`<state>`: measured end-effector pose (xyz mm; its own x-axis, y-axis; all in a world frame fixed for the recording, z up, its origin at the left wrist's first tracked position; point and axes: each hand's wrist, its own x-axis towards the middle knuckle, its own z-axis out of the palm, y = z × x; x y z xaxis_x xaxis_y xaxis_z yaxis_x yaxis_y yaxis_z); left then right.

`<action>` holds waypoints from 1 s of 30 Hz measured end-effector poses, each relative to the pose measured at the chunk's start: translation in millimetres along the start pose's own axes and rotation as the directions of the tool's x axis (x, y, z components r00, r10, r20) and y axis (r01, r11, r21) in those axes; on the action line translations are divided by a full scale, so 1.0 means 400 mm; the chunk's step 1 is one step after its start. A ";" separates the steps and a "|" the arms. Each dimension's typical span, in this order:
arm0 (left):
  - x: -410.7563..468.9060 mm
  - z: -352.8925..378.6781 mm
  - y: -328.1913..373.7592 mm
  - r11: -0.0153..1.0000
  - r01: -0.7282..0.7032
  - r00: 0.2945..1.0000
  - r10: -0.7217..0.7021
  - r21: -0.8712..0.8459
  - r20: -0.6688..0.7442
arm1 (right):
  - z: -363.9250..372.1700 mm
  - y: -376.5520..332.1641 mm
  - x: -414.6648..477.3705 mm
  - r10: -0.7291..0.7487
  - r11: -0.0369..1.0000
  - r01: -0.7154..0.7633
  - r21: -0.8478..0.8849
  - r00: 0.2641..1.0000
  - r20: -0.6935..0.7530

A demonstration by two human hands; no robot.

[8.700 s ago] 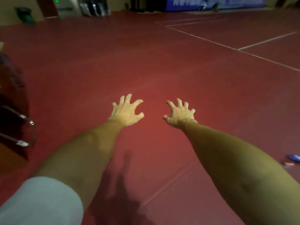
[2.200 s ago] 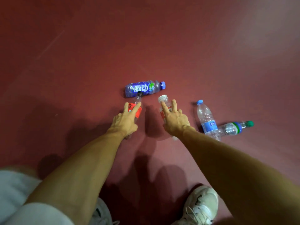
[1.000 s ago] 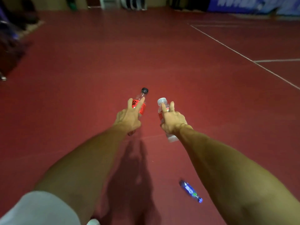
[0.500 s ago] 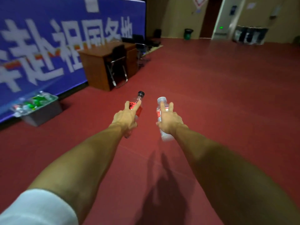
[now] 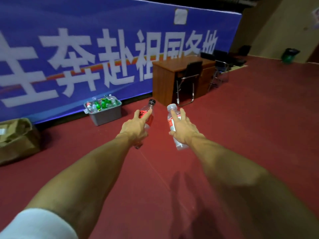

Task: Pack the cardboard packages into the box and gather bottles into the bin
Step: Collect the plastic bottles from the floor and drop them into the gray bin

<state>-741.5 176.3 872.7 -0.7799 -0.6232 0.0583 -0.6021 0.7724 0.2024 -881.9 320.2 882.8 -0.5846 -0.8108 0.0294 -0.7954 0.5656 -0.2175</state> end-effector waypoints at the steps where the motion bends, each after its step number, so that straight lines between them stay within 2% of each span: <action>1: 0.045 -0.005 -0.013 0.999 0.043 0.999 -0.043 0.001 0.004 | -0.005 0.005 0.062 -0.032 0.999 0.032 -0.012 0.999 0.012; 6: 0.265 -0.027 -0.105 0.980 0.197 0.979 -0.197 0.010 -0.045 | -0.013 -0.001 0.370 -0.190 0.982 0.191 -0.013 0.980 0.059; 9: 0.344 -0.034 -0.159 0.971 0.238 0.971 -0.237 0.018 -0.044 | 0.002 -0.030 0.480 -0.237 0.971 0.238 -0.006 0.967 0.092; 16: 0.615 -0.017 -0.418 0.926 0.377 0.926 -0.376 0.035 -0.032 | 0.100 -0.187 0.873 -0.360 0.931 0.365 -0.003 0.921 0.145; 23: 0.925 -0.030 -0.707 0.904 0.426 0.904 -0.423 0.046 -0.054 | 0.180 -0.378 1.270 -0.416 0.907 0.420 0.005 0.897 0.151; 30: 1.244 -0.056 -0.909 0.900 0.431 0.902 -0.428 0.068 -0.050 | 0.215 -0.498 1.652 -0.430 0.900 0.435 0.008 0.888 0.165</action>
<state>-906.9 -417.5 850.1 -0.4373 -0.8992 0.0145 -0.8895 0.4349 0.1406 -1096.1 -341.3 861.7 -0.1503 -0.9878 -0.0409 -0.9692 0.1554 -0.1911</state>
